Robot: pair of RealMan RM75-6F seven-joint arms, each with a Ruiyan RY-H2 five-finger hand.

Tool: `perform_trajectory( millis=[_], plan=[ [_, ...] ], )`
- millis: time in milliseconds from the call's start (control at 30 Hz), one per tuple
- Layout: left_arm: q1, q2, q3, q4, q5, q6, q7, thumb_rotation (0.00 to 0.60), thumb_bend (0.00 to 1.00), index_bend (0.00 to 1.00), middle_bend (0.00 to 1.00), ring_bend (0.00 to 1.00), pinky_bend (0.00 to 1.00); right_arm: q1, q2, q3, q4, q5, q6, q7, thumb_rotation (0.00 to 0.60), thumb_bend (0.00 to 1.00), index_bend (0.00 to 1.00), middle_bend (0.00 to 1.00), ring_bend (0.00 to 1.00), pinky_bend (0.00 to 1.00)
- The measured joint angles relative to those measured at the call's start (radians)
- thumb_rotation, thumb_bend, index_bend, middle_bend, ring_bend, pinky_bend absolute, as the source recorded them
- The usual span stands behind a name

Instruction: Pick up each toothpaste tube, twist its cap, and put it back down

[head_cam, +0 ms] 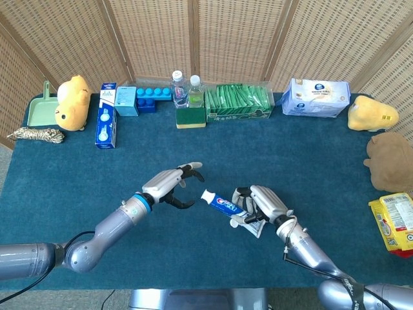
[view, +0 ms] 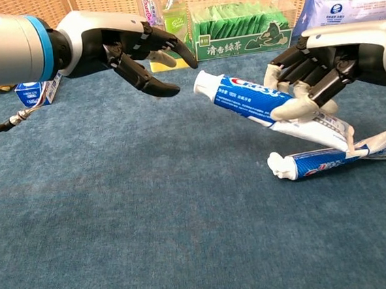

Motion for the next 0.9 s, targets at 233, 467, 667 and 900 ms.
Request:
perform_trajectory(
  millis=[233,467,667,900],
  plan=[
    [-0.014,-0.004,0.011,0.002,-0.007,0.005,-0.01,0.6,0.29,0.26,0.07,0.06,0.34,0.021,-0.008,0.006,-0.005,0.032,-0.002,-0.009,0.6,0.51,0.91,0.74,0.71,0.77],
    [-0.029,-0.009,0.024,0.008,-0.014,0.004,-0.016,0.6,0.29,0.29,0.08,0.07,0.35,0.038,-0.009,0.007,-0.013,0.057,-0.003,-0.014,0.6,0.51,0.91,0.74,0.71,0.77],
    [-0.041,-0.016,0.024,0.017,-0.018,0.009,-0.025,0.6,0.33,0.3,0.08,0.07,0.36,0.04,-0.008,-0.003,-0.02,0.057,-0.002,-0.012,0.6,0.51,0.91,0.74,0.71,0.77],
    [-0.053,-0.018,0.025,0.021,-0.021,0.005,-0.034,0.6,0.36,0.31,0.08,0.07,0.36,0.046,-0.011,-0.005,-0.022,0.058,-0.001,-0.004,0.6,0.51,0.91,0.74,0.71,0.77]
  ],
)
